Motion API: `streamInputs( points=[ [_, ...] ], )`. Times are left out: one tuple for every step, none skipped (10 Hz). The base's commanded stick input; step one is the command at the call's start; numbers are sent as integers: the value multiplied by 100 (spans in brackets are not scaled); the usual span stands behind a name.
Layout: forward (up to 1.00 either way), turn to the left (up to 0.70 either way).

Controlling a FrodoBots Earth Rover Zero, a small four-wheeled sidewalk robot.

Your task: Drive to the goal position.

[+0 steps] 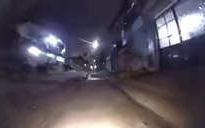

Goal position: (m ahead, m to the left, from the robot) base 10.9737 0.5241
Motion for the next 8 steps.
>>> streamInputs(
  points=[
    [70, 0],
    [70, 0],
    [70, 0],
    [70, 0],
    [70, 0],
    [70, 0],
    [70, 0],
    [70, 0]
  ],
)
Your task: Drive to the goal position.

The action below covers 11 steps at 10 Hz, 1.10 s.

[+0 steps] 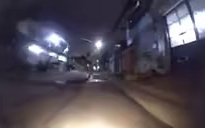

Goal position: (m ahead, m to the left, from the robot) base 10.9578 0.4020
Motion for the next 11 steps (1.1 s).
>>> streamInputs(
  points=[
    [70, 0],
    [70, 0],
    [70, 0],
    [70, 0],
    [70, 0],
    [70, 0],
    [70, 0],
    [70, 0],
    [70, 0],
    [70, 0],
    [70, 0]
  ],
)
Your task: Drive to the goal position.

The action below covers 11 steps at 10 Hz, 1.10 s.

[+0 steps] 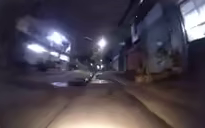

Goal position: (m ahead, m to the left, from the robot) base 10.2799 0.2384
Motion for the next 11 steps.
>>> streamInputs(
  points=[
    [70, 0],
    [70, 0],
    [70, 0],
    [70, 0],
    [70, 0],
    [70, 0],
    [70, 0],
    [70, 0],
    [70, 0],
    [70, 0],
    [70, 0]
  ],
)
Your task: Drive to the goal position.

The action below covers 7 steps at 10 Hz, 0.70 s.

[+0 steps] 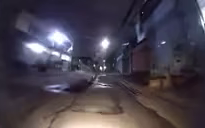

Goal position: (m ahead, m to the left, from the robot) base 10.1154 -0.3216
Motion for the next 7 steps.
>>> streamInputs(
  points=[
    [70, 0],
    [70, 0],
    [70, 0],
    [70, 0],
    [70, 0],
    [70, 0],
    [70, 0]
  ],
)
